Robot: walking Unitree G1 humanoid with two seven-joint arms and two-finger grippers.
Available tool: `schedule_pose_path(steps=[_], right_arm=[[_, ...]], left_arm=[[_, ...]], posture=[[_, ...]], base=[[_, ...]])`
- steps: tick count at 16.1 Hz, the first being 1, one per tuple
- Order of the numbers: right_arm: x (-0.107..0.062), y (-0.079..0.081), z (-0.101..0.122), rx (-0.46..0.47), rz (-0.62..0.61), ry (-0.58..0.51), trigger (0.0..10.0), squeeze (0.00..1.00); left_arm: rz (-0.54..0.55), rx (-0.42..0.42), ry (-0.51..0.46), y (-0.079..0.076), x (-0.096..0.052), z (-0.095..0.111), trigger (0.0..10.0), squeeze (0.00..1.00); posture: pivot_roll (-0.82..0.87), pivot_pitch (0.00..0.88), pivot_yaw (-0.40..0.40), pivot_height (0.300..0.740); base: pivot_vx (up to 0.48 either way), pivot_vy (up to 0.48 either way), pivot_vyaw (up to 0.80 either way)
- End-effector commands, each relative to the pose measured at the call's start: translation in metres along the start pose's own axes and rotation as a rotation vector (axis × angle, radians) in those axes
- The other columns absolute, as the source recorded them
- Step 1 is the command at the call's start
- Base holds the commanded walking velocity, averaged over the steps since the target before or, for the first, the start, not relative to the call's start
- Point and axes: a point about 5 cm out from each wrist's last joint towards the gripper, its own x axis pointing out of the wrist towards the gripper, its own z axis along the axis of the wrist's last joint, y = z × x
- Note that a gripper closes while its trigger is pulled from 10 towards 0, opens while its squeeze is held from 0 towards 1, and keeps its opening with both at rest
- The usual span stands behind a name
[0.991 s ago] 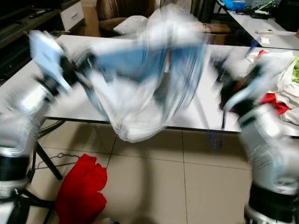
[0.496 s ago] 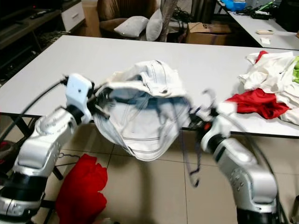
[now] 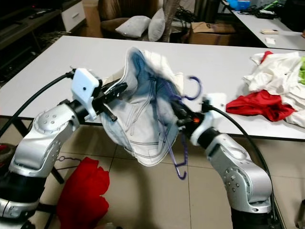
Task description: Hang hanger
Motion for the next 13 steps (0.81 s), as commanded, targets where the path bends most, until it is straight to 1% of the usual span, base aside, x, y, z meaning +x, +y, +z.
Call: schedule_pose_path(steps=[1,2,3,4,5,6,7,8,9,10,11,13], right_arm=[[0.003,0.008,-0.005,-0.013,0.053,0.065,10.0,0.0],[0.004,0.005,-0.016,-0.046,0.033,0.153,10.0,0.0],[0.002,-0.001,-0.024,-0.093,-0.009,0.222,10.0,0.0],[0.0,-0.005,-0.028,-0.097,-0.036,0.255,10.0,0.0],[0.0,-0.007,-0.026,-0.125,-0.045,0.248,10.0,0.0],[0.001,-0.006,-0.017,-0.118,-0.038,0.174,10.0,0.0],[0.003,-0.004,-0.008,-0.099,-0.028,0.101,10.0,0.0],[0.005,0.004,0.006,-0.058,0.029,0.011,10.0,0.0],[0.006,0.01,0.017,-0.02,0.056,-0.066,10.0,0.0],[0.008,0.008,0.023,-0.001,0.033,-0.106,10.0,0.0],[0.009,0.004,0.026,0.018,-0.003,-0.131,10.0,0.0],[0.011,-0.005,0.03,0.058,-0.093,-0.181,10.0,0.0]], left_arm=[[-0.006,0.046,-0.077,0.002,0.007,0.019,0.0,0.0],[0.032,0.063,-0.111,0.008,0.009,0.028,0.0,0.0],[0.093,0.081,-0.144,0.018,0.011,0.038,0.0,0.0],[0.134,0.124,-0.156,0.026,0.01,0.043,0.0,0.0],[0.117,0.22,-0.131,0.03,0.01,0.045,0.0,0.0],[0.07,0.252,-0.115,0.028,0.009,0.045,0.0,0.0],[0.034,0.248,-0.112,0.025,0.009,0.044,0.0,0.0],[-0.028,0.235,-0.077,0.017,0.01,0.037,0.0,0.0],[-0.073,0.236,-0.029,0.008,0.011,0.026,0.0,0.0],[-0.083,0.231,-0.006,0.002,0.013,0.019,0.0,0.0],[-0.079,0.202,0.001,-0.001,0.015,0.016,0.0,0.0],[-0.08,0.16,0.02,-0.004,0.016,0.012,0.0,0.0]], posture=[[0.04,0.0,0.012,0.74],[0.04,0.0,0.012,0.74],[0.04,0.0,0.011,0.74],[0.04,0.0,0.011,0.74],[0.04,0.0,0.011,0.74],[0.04,0.0,0.013,0.74],[0.04,0.0,0.013,0.74],[0.04,0.0,0.014,0.74],[0.04,0.0,0.013,0.74],[0.04,0.0,0.013,0.74],[0.04,0.0,0.013,0.74],[0.04,0.0,0.014,0.74]], base=[[0.0,0.0,0.0],[0.0,0.0,0.0],[0.0,0.0,0.0],[0.0,0.0,0.0],[0.0,0.0,0.0],[0.0,0.0,0.0],[0.0,0.0,0.0],[0.0,0.0,0.0],[0.0,0.0,0.0],[0.0,0.0,0.0],[0.0,0.0,0.0],[0.0,0.0,0.0]])
